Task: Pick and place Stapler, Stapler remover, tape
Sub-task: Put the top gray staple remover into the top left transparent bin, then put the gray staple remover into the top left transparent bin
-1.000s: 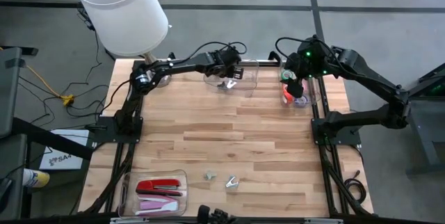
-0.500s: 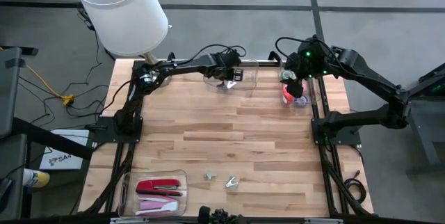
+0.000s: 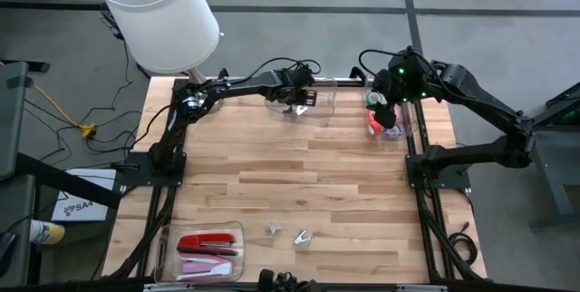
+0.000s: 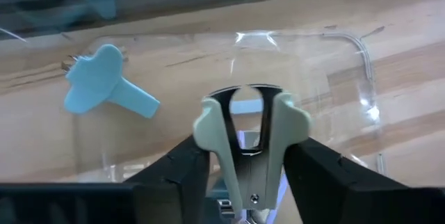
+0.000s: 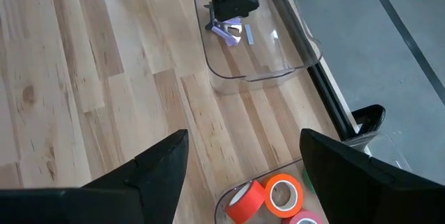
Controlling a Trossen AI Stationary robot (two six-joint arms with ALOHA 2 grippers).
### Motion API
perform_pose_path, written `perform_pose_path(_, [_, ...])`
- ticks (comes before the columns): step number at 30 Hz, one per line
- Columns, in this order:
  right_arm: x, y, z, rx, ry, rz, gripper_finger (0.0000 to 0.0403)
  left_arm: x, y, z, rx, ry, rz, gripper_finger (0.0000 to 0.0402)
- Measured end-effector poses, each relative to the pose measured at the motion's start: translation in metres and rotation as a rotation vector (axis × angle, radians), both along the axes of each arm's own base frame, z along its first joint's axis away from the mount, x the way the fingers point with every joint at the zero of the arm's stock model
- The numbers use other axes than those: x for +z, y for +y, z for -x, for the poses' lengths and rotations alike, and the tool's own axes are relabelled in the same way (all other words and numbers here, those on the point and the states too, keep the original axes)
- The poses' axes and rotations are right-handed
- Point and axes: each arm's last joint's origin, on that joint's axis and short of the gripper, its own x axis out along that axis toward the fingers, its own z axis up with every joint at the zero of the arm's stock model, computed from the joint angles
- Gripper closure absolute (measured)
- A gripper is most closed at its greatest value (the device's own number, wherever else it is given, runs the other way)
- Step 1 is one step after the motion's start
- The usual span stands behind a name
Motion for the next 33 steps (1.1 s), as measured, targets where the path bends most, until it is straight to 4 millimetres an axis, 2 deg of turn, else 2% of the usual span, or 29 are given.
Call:
perform_pose_path(6, [0.000,0.000,0.000,0.000,0.000,0.000,0.0137,0.000,-0.001,0.000,-0.028,-0.007,0.026,0.0192])
perform_pose_path(14, [0.000,0.000,0.000,-0.005,-0.001,-0.003,0.0137,0.002,-0.001,0.000,-0.039,0.007,0.025,0.0185])
perform_pose_path(20, [0.000,0.000,0.000,-0.012,-0.001,-0.010,0.0135,0.017,0.000,-0.002,-0.080,0.012,-0.001,0.0185])
perform_pose_path(33, [-0.001,0.000,0.001,-0.015,0.005,-0.017,0.0136,0.067,-0.004,0.002,-0.250,0.104,-0.013,0.0186])
